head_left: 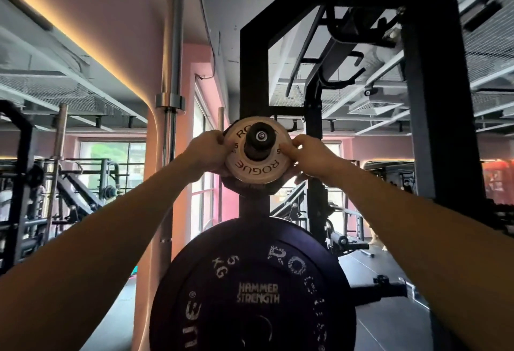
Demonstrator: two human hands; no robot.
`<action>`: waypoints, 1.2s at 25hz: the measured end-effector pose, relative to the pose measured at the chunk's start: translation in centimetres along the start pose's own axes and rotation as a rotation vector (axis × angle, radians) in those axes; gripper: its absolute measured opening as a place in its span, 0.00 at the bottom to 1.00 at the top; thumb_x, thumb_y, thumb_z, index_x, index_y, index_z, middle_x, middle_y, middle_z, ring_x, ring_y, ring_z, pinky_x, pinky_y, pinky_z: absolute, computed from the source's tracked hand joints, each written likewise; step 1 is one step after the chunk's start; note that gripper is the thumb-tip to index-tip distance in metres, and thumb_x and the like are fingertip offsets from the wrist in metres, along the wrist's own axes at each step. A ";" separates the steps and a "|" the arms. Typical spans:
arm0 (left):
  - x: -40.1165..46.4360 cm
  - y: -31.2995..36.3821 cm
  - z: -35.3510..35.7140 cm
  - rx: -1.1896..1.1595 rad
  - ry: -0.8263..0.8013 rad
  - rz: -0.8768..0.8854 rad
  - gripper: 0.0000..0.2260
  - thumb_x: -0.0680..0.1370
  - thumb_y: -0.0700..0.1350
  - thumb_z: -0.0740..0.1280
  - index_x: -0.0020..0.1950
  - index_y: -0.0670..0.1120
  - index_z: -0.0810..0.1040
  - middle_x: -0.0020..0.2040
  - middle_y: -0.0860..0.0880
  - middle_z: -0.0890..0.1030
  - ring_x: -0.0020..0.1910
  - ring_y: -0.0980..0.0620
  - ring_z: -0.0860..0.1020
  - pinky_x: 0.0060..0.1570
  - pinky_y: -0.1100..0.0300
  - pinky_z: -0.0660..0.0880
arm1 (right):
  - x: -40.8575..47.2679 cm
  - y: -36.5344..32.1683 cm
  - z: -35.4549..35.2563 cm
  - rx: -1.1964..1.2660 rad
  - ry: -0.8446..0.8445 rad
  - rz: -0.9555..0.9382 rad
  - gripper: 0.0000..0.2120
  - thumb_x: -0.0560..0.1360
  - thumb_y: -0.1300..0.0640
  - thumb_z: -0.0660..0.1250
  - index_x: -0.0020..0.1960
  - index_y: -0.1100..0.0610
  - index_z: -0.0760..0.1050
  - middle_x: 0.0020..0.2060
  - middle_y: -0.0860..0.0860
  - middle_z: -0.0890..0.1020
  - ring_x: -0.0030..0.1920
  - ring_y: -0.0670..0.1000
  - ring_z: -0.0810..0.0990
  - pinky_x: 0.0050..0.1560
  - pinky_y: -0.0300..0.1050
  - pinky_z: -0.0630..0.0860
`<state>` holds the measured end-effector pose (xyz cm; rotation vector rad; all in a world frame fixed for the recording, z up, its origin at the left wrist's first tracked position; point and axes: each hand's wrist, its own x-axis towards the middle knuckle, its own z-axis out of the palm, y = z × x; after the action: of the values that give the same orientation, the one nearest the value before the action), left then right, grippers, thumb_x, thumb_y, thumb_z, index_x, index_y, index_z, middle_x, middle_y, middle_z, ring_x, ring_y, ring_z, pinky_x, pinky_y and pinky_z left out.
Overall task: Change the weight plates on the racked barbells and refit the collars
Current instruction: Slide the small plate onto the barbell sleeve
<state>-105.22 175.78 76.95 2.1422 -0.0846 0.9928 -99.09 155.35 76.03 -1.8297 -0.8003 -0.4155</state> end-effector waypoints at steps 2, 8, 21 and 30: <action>-1.9 1.7 -1.1 0.001 0.011 -0.009 0.09 0.80 0.48 0.65 0.51 0.42 0.73 0.44 0.41 0.82 0.37 0.43 0.84 0.42 0.46 0.83 | -2.0 -1.5 -0.8 0.035 -0.038 -0.013 0.13 0.81 0.52 0.61 0.56 0.61 0.67 0.38 0.57 0.81 0.30 0.54 0.81 0.22 0.41 0.75; -11.3 8.1 -3.7 0.067 0.062 -0.027 0.07 0.80 0.46 0.64 0.48 0.44 0.71 0.46 0.39 0.82 0.39 0.41 0.84 0.44 0.43 0.82 | -10.7 -5.4 -4.6 0.075 -0.157 -0.054 0.12 0.81 0.54 0.62 0.57 0.63 0.67 0.38 0.60 0.82 0.29 0.55 0.82 0.24 0.44 0.78; -29.2 21.5 -2.1 0.152 0.126 -0.132 0.03 0.76 0.40 0.68 0.48 0.44 0.74 0.46 0.41 0.81 0.31 0.46 0.83 0.27 0.56 0.81 | -28.2 -8.8 -15.1 0.059 -0.289 -0.013 0.12 0.80 0.55 0.64 0.54 0.64 0.71 0.47 0.67 0.82 0.36 0.60 0.83 0.29 0.47 0.78; -42.7 30.8 1.1 0.122 0.068 -0.183 0.06 0.78 0.39 0.68 0.44 0.47 0.73 0.49 0.42 0.81 0.38 0.43 0.84 0.34 0.49 0.83 | -42.6 -10.2 -23.6 0.047 -0.337 0.049 0.14 0.80 0.54 0.64 0.57 0.64 0.71 0.45 0.63 0.84 0.39 0.62 0.85 0.40 0.57 0.81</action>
<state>-145.04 142.94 66.46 2.1785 0.2068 0.9832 -134.63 122.00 66.06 -1.8972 -0.9812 -0.0536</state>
